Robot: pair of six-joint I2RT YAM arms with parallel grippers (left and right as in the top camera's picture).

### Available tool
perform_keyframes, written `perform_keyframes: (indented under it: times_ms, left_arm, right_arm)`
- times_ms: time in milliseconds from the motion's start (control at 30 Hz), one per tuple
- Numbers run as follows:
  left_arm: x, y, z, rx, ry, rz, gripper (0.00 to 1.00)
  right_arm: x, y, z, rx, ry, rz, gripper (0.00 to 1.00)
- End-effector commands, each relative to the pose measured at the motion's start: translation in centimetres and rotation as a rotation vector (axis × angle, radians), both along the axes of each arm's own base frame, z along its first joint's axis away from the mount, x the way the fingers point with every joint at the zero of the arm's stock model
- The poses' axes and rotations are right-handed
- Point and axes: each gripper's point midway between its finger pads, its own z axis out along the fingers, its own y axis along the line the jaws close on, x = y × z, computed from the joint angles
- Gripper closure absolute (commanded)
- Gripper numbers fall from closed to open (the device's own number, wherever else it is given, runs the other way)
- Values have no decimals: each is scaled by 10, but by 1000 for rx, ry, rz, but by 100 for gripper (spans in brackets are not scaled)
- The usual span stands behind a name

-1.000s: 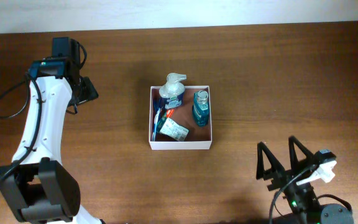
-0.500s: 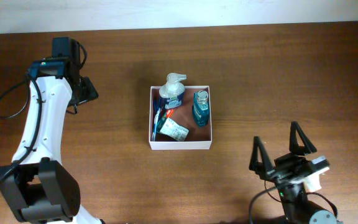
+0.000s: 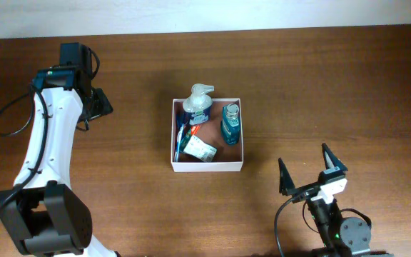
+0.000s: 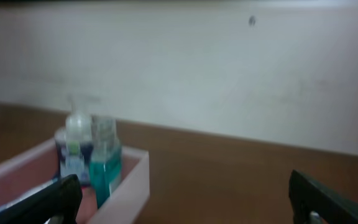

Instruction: Pack container

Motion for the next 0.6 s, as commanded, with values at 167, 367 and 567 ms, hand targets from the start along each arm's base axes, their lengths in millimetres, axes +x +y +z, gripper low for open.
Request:
perform_keyframes:
  times_ms: [167,367,567]
  left_arm:
    - [1,0,4,0,-9,-5,1]
    - [1,0,4,0,-9,-5,1]
    - [1,0,4,0,-9,-5,1]
  right_arm:
    - [1,-3,-21,-147,42,-22,2]
    - [2,-6,-39,-160,117,-34,2]
    - [2,-8,-39,-192,110,-48,2]
